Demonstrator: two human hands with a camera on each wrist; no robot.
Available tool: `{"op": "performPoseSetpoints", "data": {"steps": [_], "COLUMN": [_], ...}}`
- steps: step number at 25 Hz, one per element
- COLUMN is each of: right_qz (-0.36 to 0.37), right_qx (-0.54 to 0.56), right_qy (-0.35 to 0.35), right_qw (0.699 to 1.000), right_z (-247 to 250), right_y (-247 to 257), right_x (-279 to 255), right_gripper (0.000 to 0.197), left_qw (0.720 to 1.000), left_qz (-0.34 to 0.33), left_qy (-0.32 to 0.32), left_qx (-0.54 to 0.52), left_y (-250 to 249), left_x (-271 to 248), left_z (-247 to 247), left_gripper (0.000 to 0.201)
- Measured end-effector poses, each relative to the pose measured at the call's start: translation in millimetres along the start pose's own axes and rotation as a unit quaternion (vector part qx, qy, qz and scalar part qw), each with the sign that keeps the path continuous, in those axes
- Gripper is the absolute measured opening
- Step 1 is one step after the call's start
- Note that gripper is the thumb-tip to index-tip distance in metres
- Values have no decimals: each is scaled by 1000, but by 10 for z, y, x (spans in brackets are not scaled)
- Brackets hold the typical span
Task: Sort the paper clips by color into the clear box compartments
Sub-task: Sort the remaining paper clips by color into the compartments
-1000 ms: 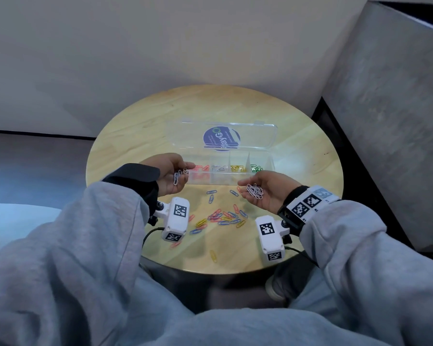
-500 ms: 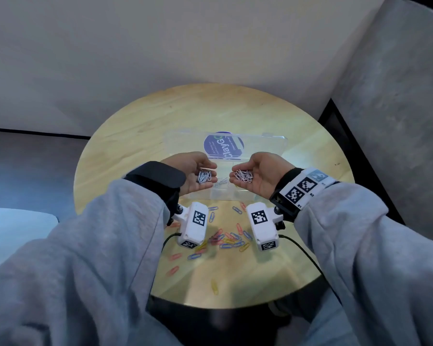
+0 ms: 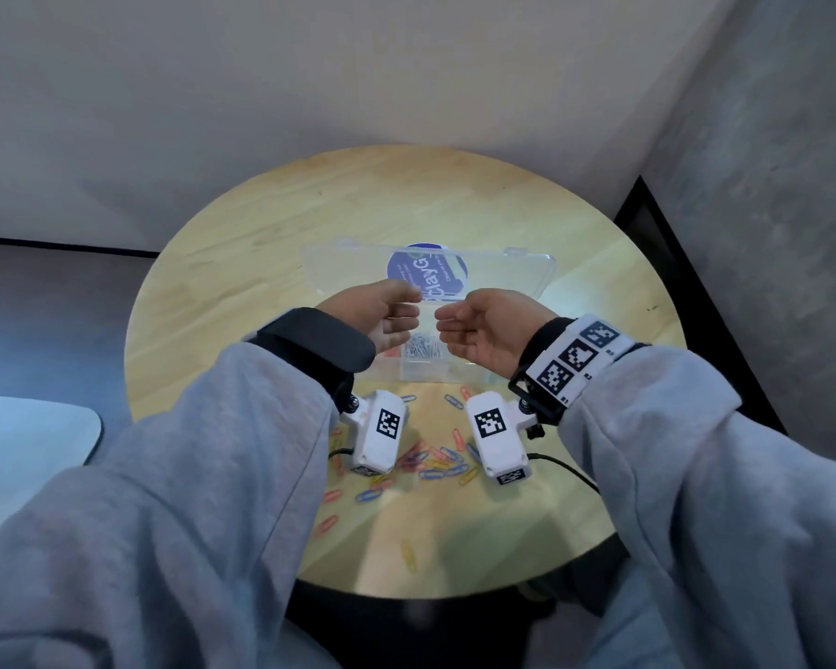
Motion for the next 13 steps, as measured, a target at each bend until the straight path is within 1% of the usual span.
{"op": "performPoseSetpoints", "data": {"steps": [2,3,4,5,6,8,9,11,13], "right_qz": [25,34,44,53,55,42,32,13,7], "right_qx": [-64,-107,-159,-224,-295,-425,-472,-535,-584], "right_qy": [-18,-20,-14,-5,5,12,11,5,0], "right_qw": [997,993,986,973,954,904,881,845,812], "right_z": [17,20,18,22,25,47,57,71,57], "right_y": [-29,-59,-104,-169,-250,-442,-534,-669,-756], "right_x": [-97,-157,-216,-262,-309,-377,-398,-417,-442], "right_gripper": [18,16,16,17,18,16,14,13,13], "left_qw": [997,989,976,956,935,887,863,815,781], "left_qz": [-14,-16,-17,-18,-15,5,15,45,78], "left_qy": [-10,-17,-23,-25,-25,-22,-20,-17,-12], "left_qx": [78,143,217,290,354,461,505,577,620], "left_y": [13,42,89,151,228,417,522,747,959], "left_x": [-99,-152,-197,-242,-275,-329,-349,-349,-298], "left_z": [79,132,190,246,292,341,338,313,312], "left_gripper": [12,11,10,12,14,17,16,7,17]}}
Point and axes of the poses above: each hand's wrist, its own x-axis towards the middle knuckle, its own z-axis out of the back of the hand, y = z × x, the point moved 3 cm from there along x, towards the middle knuckle, and after that the axes turned 3 degrees about y, right-handed, at the moved point
